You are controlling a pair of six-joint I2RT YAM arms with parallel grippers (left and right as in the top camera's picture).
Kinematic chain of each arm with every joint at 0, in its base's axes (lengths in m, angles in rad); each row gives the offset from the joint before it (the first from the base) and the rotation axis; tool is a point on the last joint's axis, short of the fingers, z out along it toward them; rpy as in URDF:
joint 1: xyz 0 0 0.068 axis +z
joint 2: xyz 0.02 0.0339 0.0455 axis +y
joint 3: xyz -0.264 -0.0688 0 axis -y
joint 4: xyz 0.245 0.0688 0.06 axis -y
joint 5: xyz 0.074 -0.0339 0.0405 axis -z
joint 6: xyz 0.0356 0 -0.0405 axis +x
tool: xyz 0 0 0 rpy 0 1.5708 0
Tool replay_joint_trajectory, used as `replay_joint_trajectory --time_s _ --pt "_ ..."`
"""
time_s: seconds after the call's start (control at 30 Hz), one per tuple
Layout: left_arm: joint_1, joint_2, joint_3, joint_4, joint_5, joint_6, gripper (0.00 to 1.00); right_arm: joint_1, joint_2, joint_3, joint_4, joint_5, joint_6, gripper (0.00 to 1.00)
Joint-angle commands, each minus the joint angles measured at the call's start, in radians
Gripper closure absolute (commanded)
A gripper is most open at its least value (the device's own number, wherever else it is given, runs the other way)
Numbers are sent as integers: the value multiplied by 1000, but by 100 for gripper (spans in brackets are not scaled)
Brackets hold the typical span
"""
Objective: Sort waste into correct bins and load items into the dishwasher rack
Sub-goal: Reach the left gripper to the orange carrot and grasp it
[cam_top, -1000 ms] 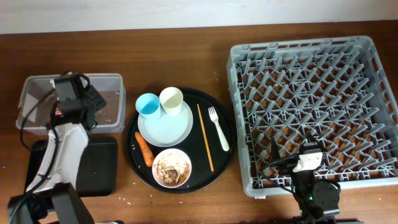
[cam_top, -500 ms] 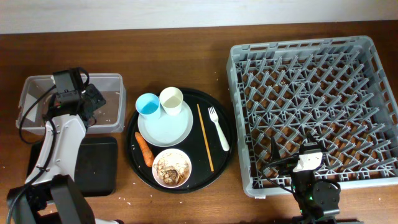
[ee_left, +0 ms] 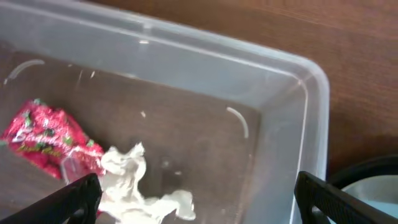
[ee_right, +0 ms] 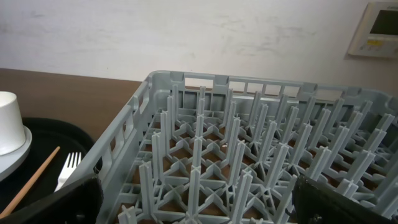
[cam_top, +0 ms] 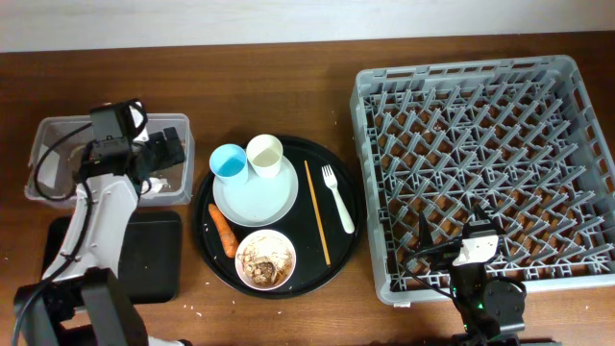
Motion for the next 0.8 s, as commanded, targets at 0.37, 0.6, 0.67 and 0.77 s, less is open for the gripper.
replay_joint_trajectory --time_s 0.37,0.6,0.67,0.77 --pt "-319 -401 45 -498 78 -236 1 -6 -5 -7 -3 11 4 1" --pt "-478 -404 30 -880 87 -237 61 -6 -5 -7 -3 11 4 1" --pt "-488 -404 -36 -841 80 -286 76 -6 -5 -7 -3 11 4 1" --pt "-488 -404 -170 -694 32 -367 89 -6 -5 -7 -3 11 4 1"
